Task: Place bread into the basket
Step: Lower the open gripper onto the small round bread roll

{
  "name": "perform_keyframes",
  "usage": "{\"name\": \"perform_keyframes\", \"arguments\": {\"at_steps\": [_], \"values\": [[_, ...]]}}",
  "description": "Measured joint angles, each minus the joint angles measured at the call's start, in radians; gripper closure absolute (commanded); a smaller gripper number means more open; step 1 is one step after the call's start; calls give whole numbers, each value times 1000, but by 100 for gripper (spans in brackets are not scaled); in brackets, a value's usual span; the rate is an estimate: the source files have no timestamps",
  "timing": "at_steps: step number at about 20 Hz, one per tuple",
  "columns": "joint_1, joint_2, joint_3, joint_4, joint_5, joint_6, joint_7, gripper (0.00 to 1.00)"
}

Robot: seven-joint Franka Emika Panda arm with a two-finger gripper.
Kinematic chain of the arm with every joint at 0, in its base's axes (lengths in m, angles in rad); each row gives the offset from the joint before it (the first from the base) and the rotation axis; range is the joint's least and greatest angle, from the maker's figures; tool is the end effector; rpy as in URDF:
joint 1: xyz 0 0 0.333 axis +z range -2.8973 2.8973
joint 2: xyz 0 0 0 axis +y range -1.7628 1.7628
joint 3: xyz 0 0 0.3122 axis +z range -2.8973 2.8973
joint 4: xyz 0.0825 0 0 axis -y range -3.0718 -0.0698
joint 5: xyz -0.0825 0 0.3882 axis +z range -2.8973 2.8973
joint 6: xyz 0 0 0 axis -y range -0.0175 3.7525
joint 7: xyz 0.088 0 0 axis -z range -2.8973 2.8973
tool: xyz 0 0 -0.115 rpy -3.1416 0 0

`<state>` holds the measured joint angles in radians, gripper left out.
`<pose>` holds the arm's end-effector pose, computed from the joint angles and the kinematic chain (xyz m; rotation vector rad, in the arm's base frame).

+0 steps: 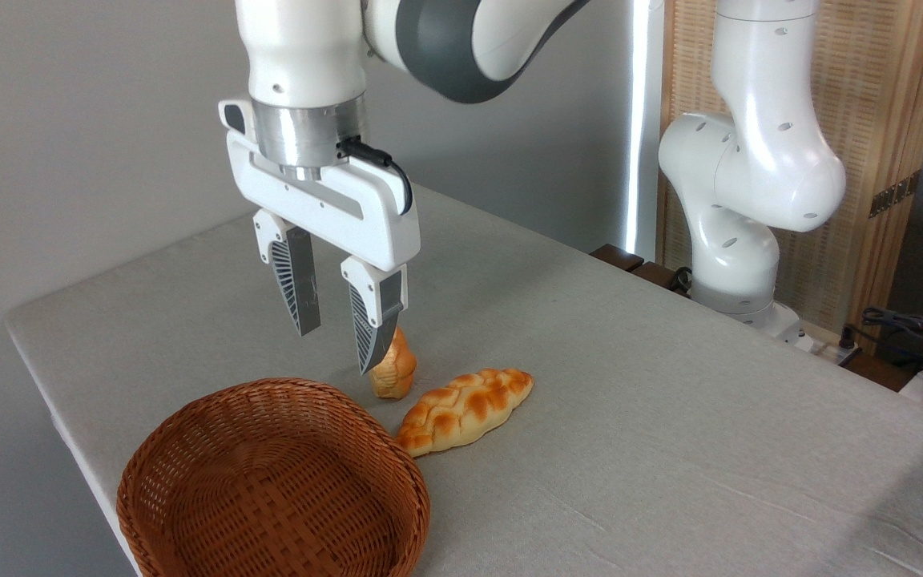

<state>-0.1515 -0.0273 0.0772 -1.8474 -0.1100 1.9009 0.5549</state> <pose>0.5654 -0.0505 0.5244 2.9170 -0.8986 0.1588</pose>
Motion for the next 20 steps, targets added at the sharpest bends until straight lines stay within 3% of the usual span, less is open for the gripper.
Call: {"name": "perform_keyframes", "arguments": {"at_steps": [4, 14, 20], "values": [[-39, 5, -4, -34, 0, 0, -123, 0], [-108, -20, -5, -146, 0, 0, -127, 0], [-123, -53, -5, -223, 4, 0, -127, 0]]}}
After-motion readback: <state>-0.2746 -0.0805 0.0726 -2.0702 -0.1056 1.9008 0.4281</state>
